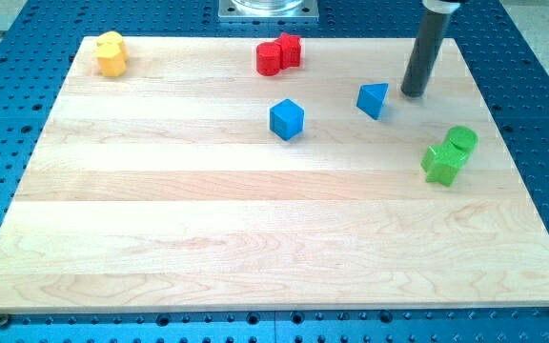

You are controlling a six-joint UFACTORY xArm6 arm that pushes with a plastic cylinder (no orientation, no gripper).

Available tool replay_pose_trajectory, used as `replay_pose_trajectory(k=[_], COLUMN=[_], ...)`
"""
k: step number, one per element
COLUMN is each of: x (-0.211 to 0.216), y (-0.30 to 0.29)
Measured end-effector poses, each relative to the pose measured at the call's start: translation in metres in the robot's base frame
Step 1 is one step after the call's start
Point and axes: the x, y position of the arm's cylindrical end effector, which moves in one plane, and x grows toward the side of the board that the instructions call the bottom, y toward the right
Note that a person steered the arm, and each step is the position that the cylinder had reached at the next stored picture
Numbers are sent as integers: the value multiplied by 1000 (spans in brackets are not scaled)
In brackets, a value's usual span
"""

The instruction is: Push the triangle into the cube

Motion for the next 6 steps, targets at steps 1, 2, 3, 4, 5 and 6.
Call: replay_pose_trajectory(k=[1, 2, 3, 4, 5, 6], x=[22, 27, 11, 20, -18, -72], y=[-64, -99, -90, -136, -127, -99])
